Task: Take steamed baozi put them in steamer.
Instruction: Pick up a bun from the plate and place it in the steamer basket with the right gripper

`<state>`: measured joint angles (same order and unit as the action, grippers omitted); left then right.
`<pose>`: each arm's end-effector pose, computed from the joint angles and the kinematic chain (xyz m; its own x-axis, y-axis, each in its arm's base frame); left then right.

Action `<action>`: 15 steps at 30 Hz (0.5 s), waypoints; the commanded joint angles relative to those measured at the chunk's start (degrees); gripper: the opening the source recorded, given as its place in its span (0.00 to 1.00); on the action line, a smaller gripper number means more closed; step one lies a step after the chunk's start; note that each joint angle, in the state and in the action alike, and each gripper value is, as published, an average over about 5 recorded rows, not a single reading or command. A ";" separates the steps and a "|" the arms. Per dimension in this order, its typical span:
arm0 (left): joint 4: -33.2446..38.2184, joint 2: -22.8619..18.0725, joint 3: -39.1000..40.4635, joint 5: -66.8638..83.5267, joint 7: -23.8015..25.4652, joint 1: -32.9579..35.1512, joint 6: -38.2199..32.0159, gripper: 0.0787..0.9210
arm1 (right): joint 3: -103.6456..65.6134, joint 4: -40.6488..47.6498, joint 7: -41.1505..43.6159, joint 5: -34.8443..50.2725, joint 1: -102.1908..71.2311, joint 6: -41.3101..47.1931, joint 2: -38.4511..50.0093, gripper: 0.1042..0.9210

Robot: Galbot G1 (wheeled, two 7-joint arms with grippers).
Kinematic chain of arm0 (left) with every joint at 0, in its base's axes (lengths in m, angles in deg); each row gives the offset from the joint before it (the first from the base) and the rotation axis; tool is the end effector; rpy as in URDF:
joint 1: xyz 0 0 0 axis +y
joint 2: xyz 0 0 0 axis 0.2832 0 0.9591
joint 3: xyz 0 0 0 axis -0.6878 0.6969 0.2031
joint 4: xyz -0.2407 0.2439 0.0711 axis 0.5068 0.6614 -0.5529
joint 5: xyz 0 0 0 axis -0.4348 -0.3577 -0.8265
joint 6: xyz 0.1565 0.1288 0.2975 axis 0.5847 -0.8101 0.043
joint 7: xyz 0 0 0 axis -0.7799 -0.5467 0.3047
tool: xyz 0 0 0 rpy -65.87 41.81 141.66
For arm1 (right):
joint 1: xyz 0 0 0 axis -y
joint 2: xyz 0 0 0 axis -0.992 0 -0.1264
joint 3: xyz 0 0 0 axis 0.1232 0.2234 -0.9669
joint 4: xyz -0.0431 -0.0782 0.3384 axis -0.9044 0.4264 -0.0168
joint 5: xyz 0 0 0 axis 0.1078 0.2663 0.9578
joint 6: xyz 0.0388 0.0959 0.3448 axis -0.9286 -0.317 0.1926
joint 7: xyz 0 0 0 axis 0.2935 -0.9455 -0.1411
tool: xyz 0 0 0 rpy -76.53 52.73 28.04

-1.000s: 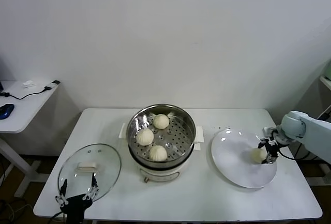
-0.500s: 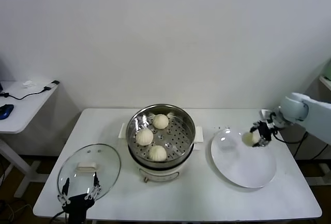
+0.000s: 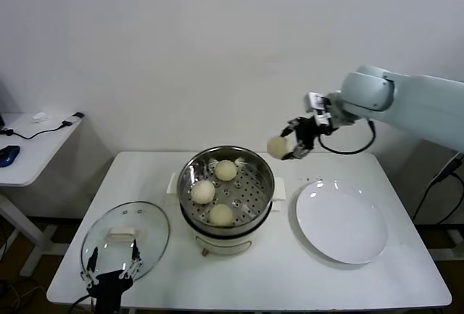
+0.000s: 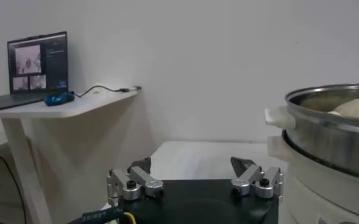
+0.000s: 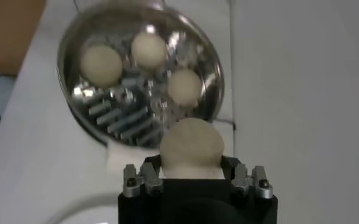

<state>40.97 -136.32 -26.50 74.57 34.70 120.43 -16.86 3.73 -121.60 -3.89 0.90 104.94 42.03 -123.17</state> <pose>0.0952 0.0181 -0.3180 -0.9371 -0.2894 0.1952 -0.2762 0.9566 0.0927 0.5009 -0.0167 0.0120 -0.2917 -0.4066 0.8658 -0.9415 -0.0375 -0.3349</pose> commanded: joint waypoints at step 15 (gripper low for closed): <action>0.59 0.33 -0.92 0.33 -0.15 0.06 0.21 0.88 | 3.19 -2.29 -14.19 3.74 -11.09 12.60 -11.94 0.67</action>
<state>41.57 -136.00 -27.25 74.82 34.51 120.50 -16.71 7.01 -125.11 -14.00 5.56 100.61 51.62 -132.38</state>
